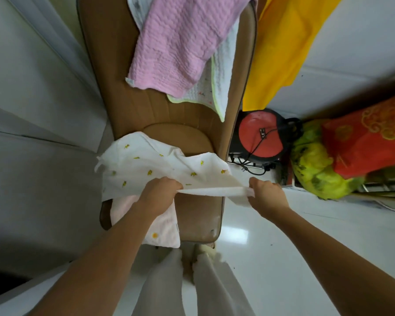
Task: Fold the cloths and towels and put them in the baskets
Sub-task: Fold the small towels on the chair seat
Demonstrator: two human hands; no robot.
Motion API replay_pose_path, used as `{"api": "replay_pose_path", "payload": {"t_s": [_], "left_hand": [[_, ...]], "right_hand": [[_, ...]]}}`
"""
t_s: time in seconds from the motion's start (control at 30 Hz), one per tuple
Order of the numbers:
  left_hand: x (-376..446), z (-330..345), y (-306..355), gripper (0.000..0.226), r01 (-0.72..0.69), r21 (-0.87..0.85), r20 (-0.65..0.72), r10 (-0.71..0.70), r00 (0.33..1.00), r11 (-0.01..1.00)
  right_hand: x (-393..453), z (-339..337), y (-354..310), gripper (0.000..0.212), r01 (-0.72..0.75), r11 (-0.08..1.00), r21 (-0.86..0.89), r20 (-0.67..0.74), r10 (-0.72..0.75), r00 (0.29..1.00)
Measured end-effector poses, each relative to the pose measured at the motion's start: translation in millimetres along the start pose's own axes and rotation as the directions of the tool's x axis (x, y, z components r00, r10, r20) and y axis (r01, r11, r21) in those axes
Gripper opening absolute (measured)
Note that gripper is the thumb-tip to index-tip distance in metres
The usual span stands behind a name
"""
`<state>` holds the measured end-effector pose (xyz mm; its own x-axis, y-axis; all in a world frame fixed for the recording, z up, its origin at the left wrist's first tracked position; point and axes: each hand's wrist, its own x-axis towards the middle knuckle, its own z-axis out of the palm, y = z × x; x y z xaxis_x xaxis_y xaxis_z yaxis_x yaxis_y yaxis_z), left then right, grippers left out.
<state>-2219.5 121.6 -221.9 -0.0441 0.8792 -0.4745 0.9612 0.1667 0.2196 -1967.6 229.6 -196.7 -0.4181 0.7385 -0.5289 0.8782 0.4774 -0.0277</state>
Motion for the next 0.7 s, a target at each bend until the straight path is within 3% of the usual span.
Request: {"api": "replay_pose_path", "payload": {"t_s": [0.13, 0.23, 0.3, 0.4, 0.5, 0.6, 0.7], "left_hand": [[3.8, -0.2, 35.5, 0.03, 0.006, -0.044, 0.138, 0.0, 0.99, 0.999], [3.7, 0.0, 69.2, 0.044, -0.036, -0.338, 0.222, 0.117, 0.968, 0.941], [2.8, -5.1, 102.0, 0.054, -0.091, -0.514, 0.173, 0.207, 0.963, 0.853], [6.1, -11.7, 142.3, 0.039, -0.132, -0.646, 0.078, 0.237, 0.968, 0.752], [13.4, -21.1, 158.2, 0.005, -0.126, -0.641, 0.101, 0.245, 0.964, 0.757], [18.1, -22.5, 157.8, 0.024, -0.117, -0.621, 0.099, 0.225, 0.969, 0.775], [17.7, -13.6, 140.5, 0.023, -0.055, -0.52, 0.079, 0.112, 0.991, 0.852]], "right_hand": [[-12.4, -7.5, 24.1, 0.013, -0.015, 0.981, 0.191, -0.04, 0.023, 0.999], [-28.6, -9.5, 36.3, 0.012, 0.07, 0.925, 0.374, -0.028, -0.065, 0.998], [-40.0, -10.2, 38.9, 0.011, 0.124, 0.864, 0.488, -0.041, -0.119, 0.992], [-51.2, -7.2, 41.5, 0.008, 0.157, 0.788, 0.595, -0.089, -0.13, 0.988], [-56.3, -1.8, 49.6, 0.008, 0.131, 0.746, 0.653, -0.103, -0.083, 0.991], [-57.9, 9.7, 62.3, 0.009, 0.035, 0.704, 0.709, -0.086, 0.038, 0.996], [-51.8, 31.2, 71.4, 0.014, -0.08, 0.657, 0.75, -0.027, 0.152, 0.988]]}}
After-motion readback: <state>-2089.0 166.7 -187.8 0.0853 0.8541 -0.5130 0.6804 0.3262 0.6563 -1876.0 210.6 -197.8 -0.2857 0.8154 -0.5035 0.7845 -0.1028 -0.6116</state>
